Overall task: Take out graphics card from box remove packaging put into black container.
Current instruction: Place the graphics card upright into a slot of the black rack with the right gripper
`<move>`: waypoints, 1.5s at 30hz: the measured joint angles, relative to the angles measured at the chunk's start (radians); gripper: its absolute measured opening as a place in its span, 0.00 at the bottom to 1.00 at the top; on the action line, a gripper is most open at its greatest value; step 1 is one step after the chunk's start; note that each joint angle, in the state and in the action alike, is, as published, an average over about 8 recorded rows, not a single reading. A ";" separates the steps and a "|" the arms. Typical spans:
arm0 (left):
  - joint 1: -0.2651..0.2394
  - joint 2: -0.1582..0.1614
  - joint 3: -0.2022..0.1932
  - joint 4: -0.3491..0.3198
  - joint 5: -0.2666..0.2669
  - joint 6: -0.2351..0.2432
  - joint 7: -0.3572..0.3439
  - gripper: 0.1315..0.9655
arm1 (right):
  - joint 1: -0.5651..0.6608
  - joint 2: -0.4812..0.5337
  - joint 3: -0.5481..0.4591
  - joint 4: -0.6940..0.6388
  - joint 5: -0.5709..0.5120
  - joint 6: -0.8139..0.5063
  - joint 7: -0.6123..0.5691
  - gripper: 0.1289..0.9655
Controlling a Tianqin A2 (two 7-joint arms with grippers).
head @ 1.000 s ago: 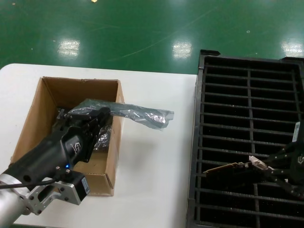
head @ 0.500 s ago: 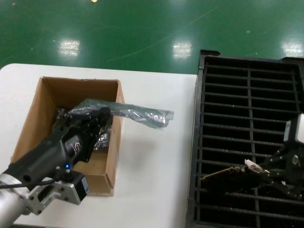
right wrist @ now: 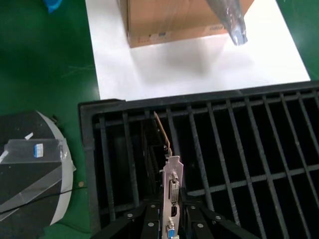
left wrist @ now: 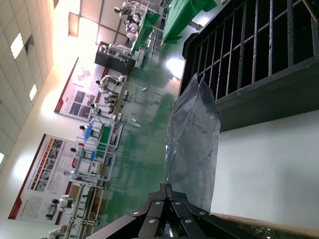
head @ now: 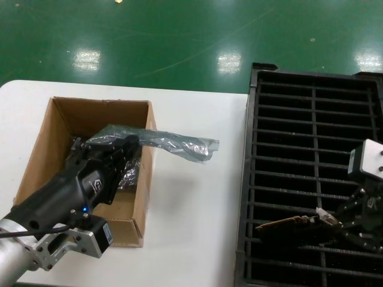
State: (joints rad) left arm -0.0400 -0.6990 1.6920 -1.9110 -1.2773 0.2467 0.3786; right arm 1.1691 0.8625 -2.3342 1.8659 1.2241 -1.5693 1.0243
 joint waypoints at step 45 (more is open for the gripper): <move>0.000 0.000 0.000 0.000 0.000 0.000 0.000 0.01 | -0.032 -0.022 0.034 -0.053 -0.093 0.000 -0.068 0.07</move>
State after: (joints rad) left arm -0.0400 -0.6990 1.6920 -1.9110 -1.2773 0.2467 0.3786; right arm 1.1368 0.8405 -2.3003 1.8133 1.1316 -1.5692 0.9563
